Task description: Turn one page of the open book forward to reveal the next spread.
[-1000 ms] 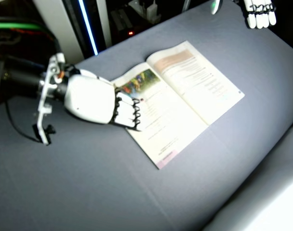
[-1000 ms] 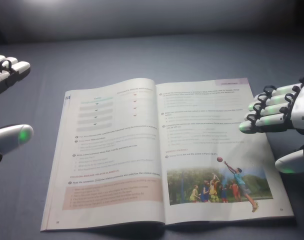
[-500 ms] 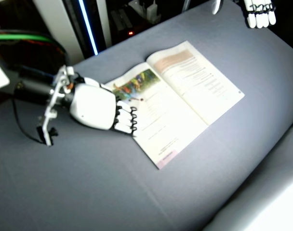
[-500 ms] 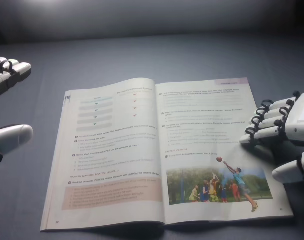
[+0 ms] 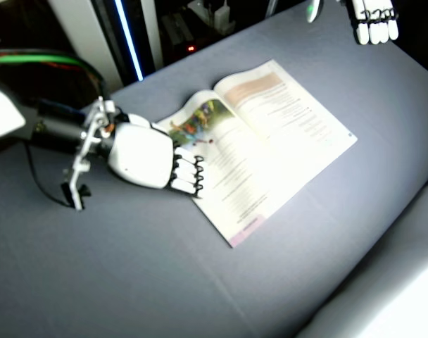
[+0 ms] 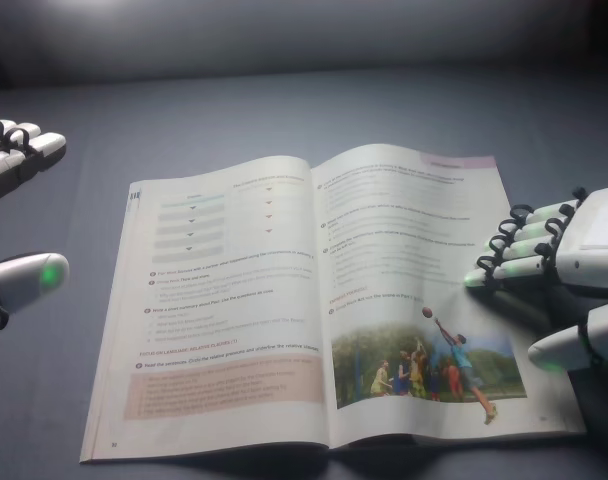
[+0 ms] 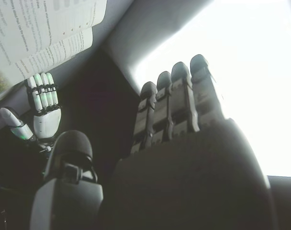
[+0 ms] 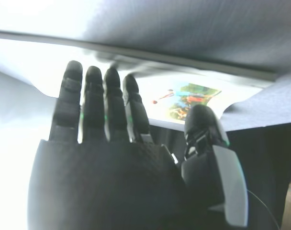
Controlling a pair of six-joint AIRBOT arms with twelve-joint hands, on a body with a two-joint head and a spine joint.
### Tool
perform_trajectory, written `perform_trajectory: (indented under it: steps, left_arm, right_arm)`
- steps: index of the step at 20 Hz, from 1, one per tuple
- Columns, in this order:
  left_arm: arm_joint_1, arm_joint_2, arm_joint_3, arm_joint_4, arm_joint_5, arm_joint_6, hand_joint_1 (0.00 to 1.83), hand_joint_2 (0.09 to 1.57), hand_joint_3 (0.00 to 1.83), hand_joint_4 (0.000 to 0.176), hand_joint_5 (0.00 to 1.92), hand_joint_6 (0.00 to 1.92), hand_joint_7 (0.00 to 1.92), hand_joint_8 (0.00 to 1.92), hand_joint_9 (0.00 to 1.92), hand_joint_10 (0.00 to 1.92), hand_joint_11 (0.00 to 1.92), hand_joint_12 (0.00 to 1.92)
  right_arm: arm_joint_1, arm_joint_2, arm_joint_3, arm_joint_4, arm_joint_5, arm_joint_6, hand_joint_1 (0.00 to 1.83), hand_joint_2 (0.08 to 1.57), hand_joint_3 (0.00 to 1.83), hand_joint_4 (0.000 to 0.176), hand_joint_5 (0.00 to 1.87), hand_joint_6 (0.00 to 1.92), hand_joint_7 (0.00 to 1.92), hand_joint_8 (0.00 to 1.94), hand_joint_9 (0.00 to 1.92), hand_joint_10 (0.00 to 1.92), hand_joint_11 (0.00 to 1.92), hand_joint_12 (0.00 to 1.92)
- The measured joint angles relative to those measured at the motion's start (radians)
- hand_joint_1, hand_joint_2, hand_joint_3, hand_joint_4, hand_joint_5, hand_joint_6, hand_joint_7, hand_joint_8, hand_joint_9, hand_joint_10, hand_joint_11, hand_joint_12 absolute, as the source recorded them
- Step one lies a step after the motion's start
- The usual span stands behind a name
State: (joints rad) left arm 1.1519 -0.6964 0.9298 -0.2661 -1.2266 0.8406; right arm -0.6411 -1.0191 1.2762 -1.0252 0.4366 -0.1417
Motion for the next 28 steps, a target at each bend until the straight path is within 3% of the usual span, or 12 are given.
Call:
perform_trajectory:
  steps: [5, 13, 20, 26, 28]
  left_arm:
    - [-0.001, 0.0, 0.0, 0.005, -0.002, 0.0, 0.0, 1.28, 0.0, 0.0, 0.07, 0.0, 0.06, 0.0, 0.04, 0.0, 0.0, 0.0]
    - [-0.011, -0.002, 0.01, 0.005, 0.0, -0.001, 0.0, 1.28, 0.0, 0.0, 0.07, 0.0, 0.04, 0.0, 0.01, 0.0, 0.0, 0.0]
    - [-0.013, 0.002, 0.029, -0.021, -0.017, -0.002, 0.0, 1.27, 0.0, 0.0, 0.08, 0.0, 0.06, 0.01, 0.04, 0.01, 0.01, 0.01]
    - [-0.016, 0.028, 0.037, -0.037, -0.069, -0.004, 0.0, 1.27, 0.0, 0.0, 0.09, 0.0, 0.06, 0.01, 0.01, 0.0, 0.0, 0.0]
    - [-0.015, 0.028, 0.043, -0.055, -0.069, -0.005, 0.0, 1.28, 0.0, 0.0, 0.09, 0.0, 0.07, 0.01, 0.02, 0.01, 0.0, 0.0]
  right_arm:
    - [0.038, -0.076, 0.024, -0.013, 0.025, -0.001, 0.0, 1.24, 0.0, 0.0, 0.18, 0.0, 0.16, 0.0, 0.11, 0.0, 0.07, 0.0]
    - [0.166, -0.241, 0.101, -0.031, 0.084, -0.002, 0.0, 1.3, 0.0, 0.0, 0.25, 0.0, 0.24, 0.01, 0.21, 0.01, 0.16, 0.04]
    - [0.258, -0.386, 0.159, -0.029, 0.146, -0.01, 0.0, 1.24, 0.0, 0.0, 0.24, 0.0, 0.22, 0.0, 0.18, 0.0, 0.09, 0.0]
    - [0.301, -0.47, 0.185, -0.032, 0.147, -0.049, 0.0, 1.28, 0.0, 0.0, 0.39, 0.01, 0.36, 0.01, 0.3, 0.01, 0.2, 0.05]
    - [0.321, -0.505, 0.187, -0.023, 0.172, -0.079, 0.04, 1.3, 0.0, 0.0, 0.54, 0.01, 0.49, 0.01, 0.45, 0.01, 0.41, 0.12]
